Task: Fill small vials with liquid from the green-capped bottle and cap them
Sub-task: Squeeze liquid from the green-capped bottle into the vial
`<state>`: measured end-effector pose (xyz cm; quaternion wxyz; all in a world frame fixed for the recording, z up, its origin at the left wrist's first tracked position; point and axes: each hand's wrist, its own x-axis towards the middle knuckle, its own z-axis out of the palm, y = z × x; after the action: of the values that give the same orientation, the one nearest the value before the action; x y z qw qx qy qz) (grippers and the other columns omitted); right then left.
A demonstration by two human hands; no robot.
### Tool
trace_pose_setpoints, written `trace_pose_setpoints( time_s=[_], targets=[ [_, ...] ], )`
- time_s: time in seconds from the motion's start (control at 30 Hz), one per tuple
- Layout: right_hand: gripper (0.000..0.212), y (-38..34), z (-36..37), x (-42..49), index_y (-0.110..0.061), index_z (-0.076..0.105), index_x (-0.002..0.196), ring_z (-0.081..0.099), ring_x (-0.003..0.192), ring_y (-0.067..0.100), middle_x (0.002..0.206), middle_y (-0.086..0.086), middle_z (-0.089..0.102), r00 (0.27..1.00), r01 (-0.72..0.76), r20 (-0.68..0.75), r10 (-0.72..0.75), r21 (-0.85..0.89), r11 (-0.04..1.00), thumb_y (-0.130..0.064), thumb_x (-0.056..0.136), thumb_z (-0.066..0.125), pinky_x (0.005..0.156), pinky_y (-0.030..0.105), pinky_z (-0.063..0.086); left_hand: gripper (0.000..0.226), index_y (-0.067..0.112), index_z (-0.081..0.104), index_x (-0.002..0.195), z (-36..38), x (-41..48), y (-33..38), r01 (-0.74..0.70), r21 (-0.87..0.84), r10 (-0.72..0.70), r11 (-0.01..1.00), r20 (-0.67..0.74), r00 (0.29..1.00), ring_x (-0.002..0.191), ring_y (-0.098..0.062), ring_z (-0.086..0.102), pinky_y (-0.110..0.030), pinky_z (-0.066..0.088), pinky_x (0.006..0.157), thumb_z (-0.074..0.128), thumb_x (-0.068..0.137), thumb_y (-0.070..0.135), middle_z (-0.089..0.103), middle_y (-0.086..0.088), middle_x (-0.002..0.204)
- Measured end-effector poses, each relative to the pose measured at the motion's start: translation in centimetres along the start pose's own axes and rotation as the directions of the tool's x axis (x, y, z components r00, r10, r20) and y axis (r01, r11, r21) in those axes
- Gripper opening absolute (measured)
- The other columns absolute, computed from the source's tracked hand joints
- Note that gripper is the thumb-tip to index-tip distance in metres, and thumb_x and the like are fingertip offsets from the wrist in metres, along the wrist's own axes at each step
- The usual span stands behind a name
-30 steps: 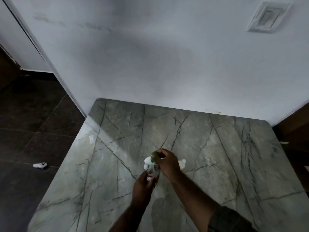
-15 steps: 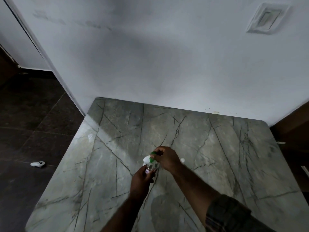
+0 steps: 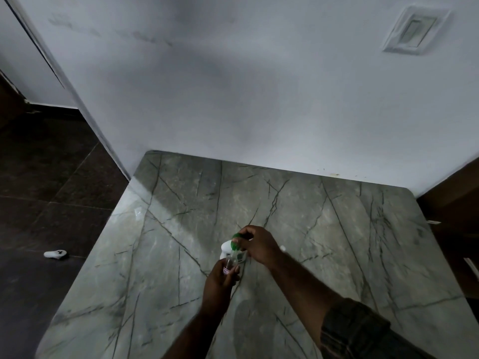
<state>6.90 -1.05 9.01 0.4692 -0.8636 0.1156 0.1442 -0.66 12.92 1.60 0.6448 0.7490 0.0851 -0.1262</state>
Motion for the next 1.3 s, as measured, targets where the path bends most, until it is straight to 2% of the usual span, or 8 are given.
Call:
trace_pose_setpoints(
  time_s=[0.1,0.23,0.37,0.53,0.8,1.0,1.13,1.3],
  targets=[
    [0.025,-0.1,-0.2,0.1,-0.007,0.072,0.104,0.070,0.091,0.022,0.101,0.008,0.074,1.000,-0.006,0.024,0.007,-0.008,1.000,-0.024,0.086,0.074,0.082,0.033,0.055,0.009,0.028,0.065,0.101,0.2,-0.1,0.5,0.001,-0.042,-0.001,0.999,-0.008,1.000,0.079,-0.012,0.069,-0.022,0.055,0.067,0.061,0.093,0.025,0.072,0.006,0.087],
    [0.021,-0.2,-0.3,0.3,-0.010,0.073,0.098,0.063,0.080,0.011,0.089,-0.001,0.071,0.999,0.020,0.049,-0.016,-0.078,0.997,-0.025,0.084,0.076,0.065,0.017,0.044,0.009,0.028,0.064,0.101,0.3,0.0,1.0,-0.010,-0.051,0.009,0.999,-0.018,1.000,0.077,-0.011,0.068,-0.023,0.055,0.067,0.060,0.094,0.023,0.072,0.004,0.085],
    [0.016,-0.5,-0.2,0.6,-0.015,0.072,0.092,0.061,0.081,0.009,0.085,-0.007,0.067,0.997,0.041,0.067,-0.031,-0.159,0.986,-0.028,0.083,0.076,0.068,0.020,0.041,0.010,0.028,0.064,0.103,0.4,0.0,0.9,0.017,-0.053,-0.017,0.998,-0.005,1.000,0.075,-0.009,0.067,-0.019,0.053,0.064,0.058,0.096,0.023,0.072,0.003,0.086],
    [0.021,-0.1,0.3,0.5,-0.015,0.074,0.098,0.058,0.082,0.009,0.096,0.001,0.071,0.996,0.093,0.024,-0.090,-0.230,0.969,-0.029,0.082,0.076,0.069,0.021,0.041,0.010,0.028,0.065,0.103,0.6,-0.1,0.6,0.023,-0.037,-0.023,0.999,-0.006,1.000,0.075,-0.011,0.070,-0.021,0.055,0.063,0.058,0.096,0.026,0.074,0.004,0.084],
    [0.024,-0.3,0.4,0.1,-0.012,0.073,0.100,0.061,0.085,0.010,0.101,0.002,0.073,0.999,0.050,-0.003,-0.051,-0.154,0.987,-0.025,0.081,0.078,0.073,0.020,0.044,0.019,0.027,0.067,0.110,0.4,0.1,0.8,0.025,0.060,-0.024,0.998,-0.017,1.000,0.080,-0.002,0.067,-0.016,0.051,0.068,0.065,0.092,0.031,0.073,0.009,0.090],
    [0.022,-0.2,0.3,0.3,-0.010,0.071,0.098,0.059,0.086,0.011,0.101,0.005,0.072,0.998,0.061,0.006,-0.061,-0.147,0.987,-0.022,0.080,0.079,0.072,0.020,0.040,0.015,0.023,0.073,0.098,-0.3,0.7,0.7,-0.018,0.175,0.027,0.984,-0.049,0.998,0.072,-0.015,0.068,-0.035,0.056,0.069,0.075,0.084,0.028,0.073,0.002,0.079],
    [0.023,0.0,0.4,0.2,-0.010,0.069,0.098,0.062,0.092,0.016,0.102,0.006,0.071,0.997,0.074,0.002,-0.075,-0.166,0.983,-0.023,0.081,0.078,0.076,0.025,0.045,0.028,0.019,0.073,0.108,-0.4,1.1,0.4,0.028,0.145,-0.022,0.989,-0.045,0.999,0.070,-0.012,0.071,-0.035,0.063,0.065,0.078,0.082,0.028,0.075,0.001,0.082],
    [0.025,-0.1,0.5,0.2,-0.010,0.070,0.100,0.064,0.094,0.017,0.103,0.004,0.072,0.998,0.061,-0.004,-0.063,-0.157,0.986,-0.024,0.081,0.078,0.079,0.026,0.048,0.023,0.026,0.074,0.100,-0.5,1.1,0.3,-0.001,0.215,0.014,0.977,-0.060,0.998,0.066,-0.007,0.070,-0.036,0.061,0.068,0.079,0.080,0.035,0.074,0.007,0.076]
  ],
)
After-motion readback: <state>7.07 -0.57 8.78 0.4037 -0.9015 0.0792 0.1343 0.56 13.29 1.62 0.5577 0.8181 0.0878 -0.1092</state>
